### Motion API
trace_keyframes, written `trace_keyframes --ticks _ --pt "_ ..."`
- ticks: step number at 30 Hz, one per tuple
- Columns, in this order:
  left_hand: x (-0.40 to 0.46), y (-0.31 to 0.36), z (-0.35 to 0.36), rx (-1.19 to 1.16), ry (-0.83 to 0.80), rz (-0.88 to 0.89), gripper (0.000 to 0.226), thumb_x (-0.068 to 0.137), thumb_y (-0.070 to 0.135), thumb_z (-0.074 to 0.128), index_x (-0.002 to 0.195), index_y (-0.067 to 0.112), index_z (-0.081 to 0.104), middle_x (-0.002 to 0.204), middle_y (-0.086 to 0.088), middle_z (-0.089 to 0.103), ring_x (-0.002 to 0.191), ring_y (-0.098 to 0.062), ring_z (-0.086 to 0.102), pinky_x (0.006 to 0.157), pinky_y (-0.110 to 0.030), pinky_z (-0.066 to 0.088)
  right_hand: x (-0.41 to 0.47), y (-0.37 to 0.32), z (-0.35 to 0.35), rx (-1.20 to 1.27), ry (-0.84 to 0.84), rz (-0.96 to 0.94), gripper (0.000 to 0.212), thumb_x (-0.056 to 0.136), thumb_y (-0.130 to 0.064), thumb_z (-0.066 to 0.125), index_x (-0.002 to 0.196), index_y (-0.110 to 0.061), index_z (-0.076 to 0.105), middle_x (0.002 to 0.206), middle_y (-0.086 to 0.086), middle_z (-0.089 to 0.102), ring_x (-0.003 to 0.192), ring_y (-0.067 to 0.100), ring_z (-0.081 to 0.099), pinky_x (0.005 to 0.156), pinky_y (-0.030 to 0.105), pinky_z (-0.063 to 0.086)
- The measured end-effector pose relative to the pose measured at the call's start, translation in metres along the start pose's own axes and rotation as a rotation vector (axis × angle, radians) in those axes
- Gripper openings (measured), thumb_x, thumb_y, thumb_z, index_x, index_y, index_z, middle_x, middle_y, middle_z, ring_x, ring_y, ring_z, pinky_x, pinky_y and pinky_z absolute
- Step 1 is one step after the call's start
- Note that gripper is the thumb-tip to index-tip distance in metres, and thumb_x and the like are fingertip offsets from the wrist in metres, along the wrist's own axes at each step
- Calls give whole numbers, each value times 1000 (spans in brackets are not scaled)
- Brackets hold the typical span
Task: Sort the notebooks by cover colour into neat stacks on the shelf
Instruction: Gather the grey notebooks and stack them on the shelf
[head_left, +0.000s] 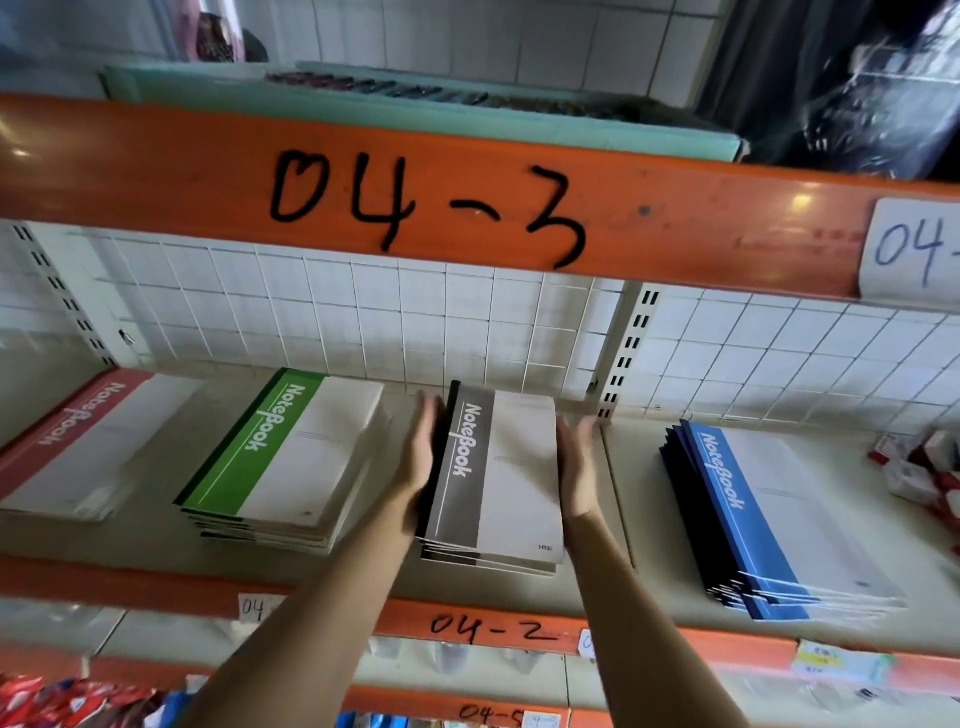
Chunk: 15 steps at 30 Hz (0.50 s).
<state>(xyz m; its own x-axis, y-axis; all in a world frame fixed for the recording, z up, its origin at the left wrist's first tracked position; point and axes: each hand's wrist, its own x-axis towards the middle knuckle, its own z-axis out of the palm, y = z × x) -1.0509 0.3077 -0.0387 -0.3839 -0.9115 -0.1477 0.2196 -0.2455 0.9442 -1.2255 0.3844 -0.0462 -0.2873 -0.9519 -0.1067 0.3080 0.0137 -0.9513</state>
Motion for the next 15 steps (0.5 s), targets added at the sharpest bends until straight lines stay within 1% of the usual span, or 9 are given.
trace_keyframes --ticks 2,4,5,6,8,10,12,13,15 --pt "-1 0 0 -38 35 -38 64 99 55 20 102 20 74 90 2 75 81 -8 72 69 -22 57 -6 -3 1 19 45 56 76 88 -78 28 137 -25 50 136 -10 55 124 8 50 101 28 38" --pt "-8 5 -3 -49 79 -25 61 104 52 14 138 19 53 138 -2 59 126 -7 55 106 -23 42 -2 -6 -10 24 133 28 77 84 -81 27 134 -28 50 136 -13 50 127 5 42 106 27 27" --pt "-11 2 -5 -57 82 1 64 102 57 16 144 20 47 149 -3 49 136 -10 46 113 -29 35 -1 -5 -12 15 160 2 81 87 -77 25 144 -23 43 147 -13 41 136 5 34 112 28 20" --pt "-14 -4 -4 -87 50 -7 66 98 62 21 138 22 56 143 -7 55 130 -13 52 109 -30 41 -2 -5 -11 54 166 -19 80 92 -72 23 151 -19 35 156 -10 31 143 6 28 117 28 15" --pt "-21 -6 7 -62 1 -13 59 88 68 37 106 29 78 105 -2 74 94 -13 71 83 -29 55 -4 3 -5 109 74 -29 80 92 -69 28 152 -16 33 157 -1 35 141 12 37 118 32 23" --pt "-23 -7 7 -87 32 9 56 92 67 37 123 33 68 109 3 73 91 -12 70 71 -25 57 -10 3 0 90 7 -30 88 86 -75 30 150 -15 38 150 1 47 134 16 48 111 34 34" --pt "-27 1 6 -261 82 4 56 103 54 20 150 29 38 137 5 57 105 -6 60 65 -17 56 -14 -4 -1 98 126 -14 86 90 -73 18 153 -17 33 156 -1 37 142 13 35 115 30 25" --pt "-28 0 9 -282 100 38 56 104 51 15 149 28 39 136 6 57 102 -4 62 62 -16 56 -14 -3 -3 116 174 -31 88 89 -75 17 154 -17 30 159 -3 29 147 12 26 119 29 17" --pt "-29 -3 15 -108 113 88 56 104 52 15 121 37 66 102 7 74 78 -3 71 59 -21 57 -14 0 -2 95 178 -64 90 85 -79 20 152 -20 32 159 -7 29 147 10 25 121 29 15"
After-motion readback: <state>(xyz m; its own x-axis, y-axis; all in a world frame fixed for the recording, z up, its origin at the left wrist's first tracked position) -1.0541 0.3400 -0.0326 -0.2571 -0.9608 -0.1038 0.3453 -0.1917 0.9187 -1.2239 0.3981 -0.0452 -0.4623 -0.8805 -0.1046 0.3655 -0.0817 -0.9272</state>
